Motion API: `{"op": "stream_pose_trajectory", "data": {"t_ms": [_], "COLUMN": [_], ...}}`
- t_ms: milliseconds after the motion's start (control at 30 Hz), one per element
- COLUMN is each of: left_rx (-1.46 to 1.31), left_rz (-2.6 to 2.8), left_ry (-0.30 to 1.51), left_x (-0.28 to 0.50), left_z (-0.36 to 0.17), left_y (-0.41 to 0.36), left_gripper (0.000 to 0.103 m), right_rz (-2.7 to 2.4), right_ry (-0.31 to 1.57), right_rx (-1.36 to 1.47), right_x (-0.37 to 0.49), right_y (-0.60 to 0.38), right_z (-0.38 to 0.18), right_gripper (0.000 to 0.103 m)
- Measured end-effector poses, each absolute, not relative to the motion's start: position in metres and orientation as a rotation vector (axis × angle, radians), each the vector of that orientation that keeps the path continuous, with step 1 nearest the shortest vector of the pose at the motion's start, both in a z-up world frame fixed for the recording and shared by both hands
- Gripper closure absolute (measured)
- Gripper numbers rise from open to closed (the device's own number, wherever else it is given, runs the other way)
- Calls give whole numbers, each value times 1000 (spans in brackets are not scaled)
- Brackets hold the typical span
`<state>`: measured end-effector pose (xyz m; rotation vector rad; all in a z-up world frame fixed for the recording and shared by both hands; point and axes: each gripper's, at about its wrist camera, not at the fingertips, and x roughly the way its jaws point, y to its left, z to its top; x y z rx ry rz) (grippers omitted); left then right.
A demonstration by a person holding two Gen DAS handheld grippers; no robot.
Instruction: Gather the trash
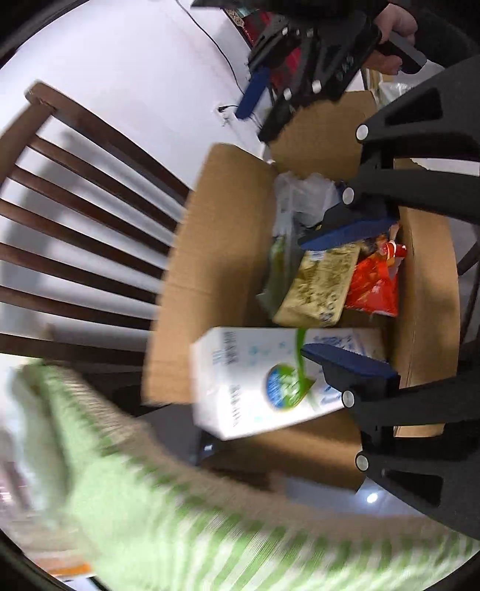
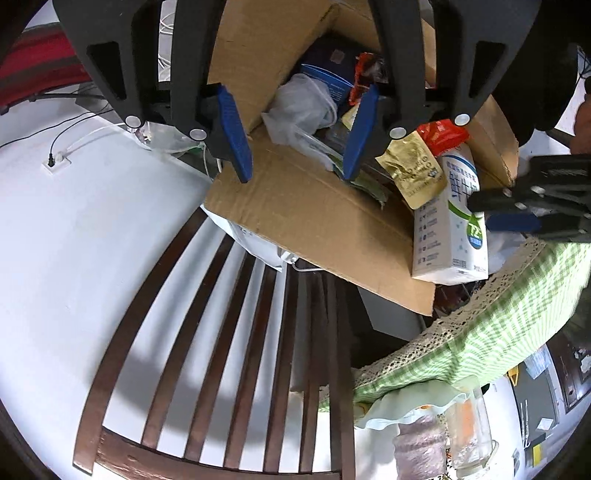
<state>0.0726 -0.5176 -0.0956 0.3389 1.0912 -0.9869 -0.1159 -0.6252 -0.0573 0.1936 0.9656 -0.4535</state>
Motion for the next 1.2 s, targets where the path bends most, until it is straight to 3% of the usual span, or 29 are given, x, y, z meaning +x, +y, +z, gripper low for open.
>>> {"op": "stream_pose_trajectory", "data": {"t_ms": [100, 400, 567, 800, 1200], "left_rx": [327, 285, 249, 153, 19], "left_rz": [-997, -961, -804, -632, -411], "left_ry": [1049, 846, 684, 584, 524], "left_x": [72, 78, 96, 131, 182], "left_z": [-79, -10, 26, 61, 79], "left_y": [-507, -460, -411, -324, -186], "left_gripper": [50, 43, 23, 19, 16], "right_rz": [-453, -481, -502, -404, -230], "right_ry": [952, 845, 732, 622, 520], "right_rx": [187, 181, 200, 163, 78], "right_x": [-111, -100, -81, -33, 46], "right_y": [-619, -598, -578, -515, -390], "right_z": [-50, -16, 10, 42, 84], "right_gripper": [47, 44, 40, 30, 27]}}
